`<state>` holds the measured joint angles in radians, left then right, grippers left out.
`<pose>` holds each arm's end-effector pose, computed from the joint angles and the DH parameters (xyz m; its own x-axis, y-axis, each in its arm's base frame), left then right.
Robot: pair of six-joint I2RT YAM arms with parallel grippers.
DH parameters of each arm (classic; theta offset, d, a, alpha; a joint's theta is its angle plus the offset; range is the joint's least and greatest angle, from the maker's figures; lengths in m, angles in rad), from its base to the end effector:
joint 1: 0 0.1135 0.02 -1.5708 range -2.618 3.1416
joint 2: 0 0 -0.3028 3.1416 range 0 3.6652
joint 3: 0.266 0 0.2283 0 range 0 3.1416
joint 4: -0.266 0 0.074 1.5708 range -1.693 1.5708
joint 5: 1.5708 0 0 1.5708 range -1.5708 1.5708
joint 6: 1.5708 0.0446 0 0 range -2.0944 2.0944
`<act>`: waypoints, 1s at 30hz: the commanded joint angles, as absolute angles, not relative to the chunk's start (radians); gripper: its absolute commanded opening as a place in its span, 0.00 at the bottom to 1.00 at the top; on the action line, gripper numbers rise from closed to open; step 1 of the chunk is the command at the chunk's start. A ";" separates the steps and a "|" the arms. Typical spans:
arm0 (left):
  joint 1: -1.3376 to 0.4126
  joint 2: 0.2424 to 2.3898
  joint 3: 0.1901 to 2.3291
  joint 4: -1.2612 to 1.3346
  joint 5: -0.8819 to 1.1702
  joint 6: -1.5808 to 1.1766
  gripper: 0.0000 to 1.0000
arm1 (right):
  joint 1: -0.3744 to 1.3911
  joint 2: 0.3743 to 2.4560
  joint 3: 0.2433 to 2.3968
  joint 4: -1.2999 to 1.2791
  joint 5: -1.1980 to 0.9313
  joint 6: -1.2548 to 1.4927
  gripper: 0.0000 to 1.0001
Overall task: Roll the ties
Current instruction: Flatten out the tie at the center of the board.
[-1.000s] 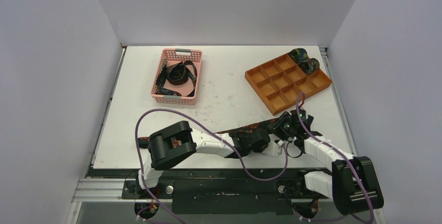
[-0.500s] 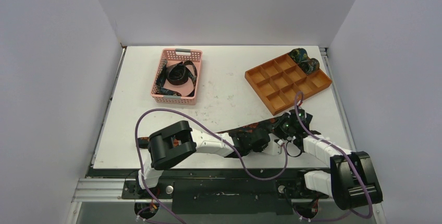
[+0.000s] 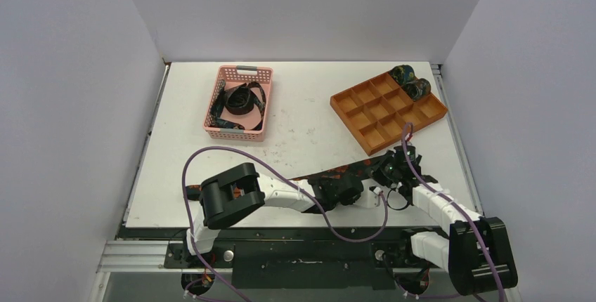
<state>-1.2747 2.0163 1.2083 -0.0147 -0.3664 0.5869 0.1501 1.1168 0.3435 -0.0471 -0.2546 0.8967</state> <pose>0.1392 -0.4016 0.1842 0.2771 0.8637 -0.4210 0.8028 0.0327 0.5954 0.1631 0.0360 0.1890 -0.6971 0.6593 -0.2817 0.3687 0.6667 0.6478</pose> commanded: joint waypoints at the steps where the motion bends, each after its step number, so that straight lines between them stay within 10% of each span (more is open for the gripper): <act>1: -1.270 1.992 1.185 0.020 -0.363 0.557 0.00 | 0.134 1.089 0.402 -0.059 -0.245 0.850 0.05; 6: -1.270 1.998 1.190 0.020 -0.355 0.559 0.00 | 0.136 1.147 0.425 -0.037 -0.293 0.837 0.35; 12: -1.269 2.017 1.217 0.009 -0.338 0.565 0.00 | 0.141 1.211 0.433 -0.008 -0.320 0.831 0.45; 30: -1.262 2.032 1.225 0.006 -0.322 0.564 0.00 | 0.165 1.287 0.389 0.095 -0.373 0.869 0.15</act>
